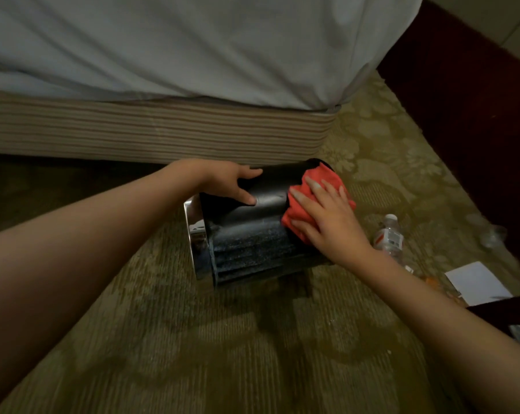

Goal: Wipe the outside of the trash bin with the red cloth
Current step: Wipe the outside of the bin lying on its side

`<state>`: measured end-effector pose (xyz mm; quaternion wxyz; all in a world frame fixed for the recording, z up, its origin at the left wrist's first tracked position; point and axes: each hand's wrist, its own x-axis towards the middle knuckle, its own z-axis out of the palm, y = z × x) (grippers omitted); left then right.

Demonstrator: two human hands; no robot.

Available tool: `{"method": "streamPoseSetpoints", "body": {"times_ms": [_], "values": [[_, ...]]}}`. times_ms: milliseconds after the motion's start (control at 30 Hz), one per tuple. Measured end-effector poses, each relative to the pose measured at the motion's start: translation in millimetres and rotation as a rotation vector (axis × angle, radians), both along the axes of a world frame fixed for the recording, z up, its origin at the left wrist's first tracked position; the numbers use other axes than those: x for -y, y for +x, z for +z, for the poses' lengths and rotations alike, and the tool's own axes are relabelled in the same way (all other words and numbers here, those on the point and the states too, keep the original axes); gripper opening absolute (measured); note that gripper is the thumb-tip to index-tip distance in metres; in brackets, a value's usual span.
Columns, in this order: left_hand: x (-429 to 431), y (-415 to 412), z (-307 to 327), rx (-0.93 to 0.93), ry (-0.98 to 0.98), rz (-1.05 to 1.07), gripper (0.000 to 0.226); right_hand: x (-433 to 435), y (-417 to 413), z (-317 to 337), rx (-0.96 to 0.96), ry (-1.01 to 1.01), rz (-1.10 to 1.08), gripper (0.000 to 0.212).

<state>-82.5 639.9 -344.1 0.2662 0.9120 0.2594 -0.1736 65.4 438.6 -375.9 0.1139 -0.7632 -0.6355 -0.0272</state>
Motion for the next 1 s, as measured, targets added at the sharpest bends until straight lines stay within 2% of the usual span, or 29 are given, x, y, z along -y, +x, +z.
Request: {"method": "streamPoseSetpoints", "body": {"times_ms": [200,300,433,500,667,767,900,1000], "values": [[-1,-5,-2,0.057,-0.032,0.077,0.088,-52,-8,11,-0.127,0.061,-0.123,0.044],[1,-7,-5,0.085,-0.029,0.123,0.092,-14,-12,-3,-0.135,0.134,-0.005,0.046],[0,-8,-5,0.104,-0.015,0.147,0.092,36,-24,-29,0.007,0.081,0.126,0.054],[0,-9,-5,0.115,-0.014,0.155,0.092,27,-22,-25,0.014,0.067,0.131,0.057],[0,-8,-4,0.117,-0.031,0.156,0.090,-36,-15,6,-0.052,0.034,0.063,0.048],[-2,-11,-2,0.080,-0.059,0.157,0.092,-42,-18,10,-0.096,0.043,0.033,0.046],[-12,-33,0,-0.072,0.000,0.134,0.093,-12,-14,2,-0.113,0.038,0.084,0.046],[-16,-40,0,-0.103,-0.001,0.134,0.092,13,-21,-7,-0.083,0.038,0.111,0.049]]}}
